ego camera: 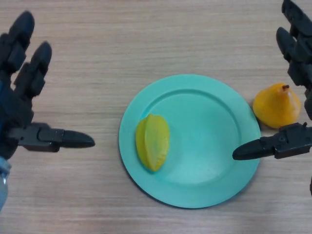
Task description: Pick up the yellow starfruit and place it on the plate
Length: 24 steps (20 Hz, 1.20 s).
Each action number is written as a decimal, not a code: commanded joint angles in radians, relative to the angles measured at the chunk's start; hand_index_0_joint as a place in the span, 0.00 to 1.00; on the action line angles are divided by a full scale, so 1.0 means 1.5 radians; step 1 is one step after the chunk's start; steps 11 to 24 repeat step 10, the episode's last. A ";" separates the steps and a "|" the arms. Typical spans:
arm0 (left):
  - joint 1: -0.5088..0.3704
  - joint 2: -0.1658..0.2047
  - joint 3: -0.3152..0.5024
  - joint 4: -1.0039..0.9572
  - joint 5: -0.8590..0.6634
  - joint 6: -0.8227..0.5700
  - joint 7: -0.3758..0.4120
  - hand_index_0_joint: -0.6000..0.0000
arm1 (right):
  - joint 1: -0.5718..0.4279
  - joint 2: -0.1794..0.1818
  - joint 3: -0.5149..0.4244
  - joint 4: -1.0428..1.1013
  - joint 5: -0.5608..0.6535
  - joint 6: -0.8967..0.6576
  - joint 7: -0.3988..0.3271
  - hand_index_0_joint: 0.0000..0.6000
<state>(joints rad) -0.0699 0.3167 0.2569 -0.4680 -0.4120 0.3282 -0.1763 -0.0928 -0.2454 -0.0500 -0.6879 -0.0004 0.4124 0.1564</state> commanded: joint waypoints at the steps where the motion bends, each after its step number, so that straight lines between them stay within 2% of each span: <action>1: -0.015 0.033 0.044 -0.033 0.022 -0.073 -0.030 1.00 | -0.021 -0.007 -0.017 -0.024 0.013 -0.101 -0.021 0.00; 2: -0.016 0.027 0.033 -0.045 0.050 -0.083 -0.024 1.00 | -0.027 -0.007 -0.013 -0.019 0.013 -0.092 -0.023 0.00; 5: -0.030 0.025 0.029 -0.067 0.039 -0.054 -0.006 1.00 | -0.031 -0.005 -0.011 -0.010 0.017 -0.093 -0.027 0.00; 7: -0.033 0.031 0.030 -0.071 0.042 -0.041 -0.012 1.00 | -0.035 -0.006 -0.009 -0.003 0.022 -0.089 -0.026 0.00; 24: -0.032 0.029 0.037 -0.075 0.032 -0.039 -0.010 1.00 | -0.040 -0.004 -0.004 0.004 0.024 -0.095 -0.030 0.00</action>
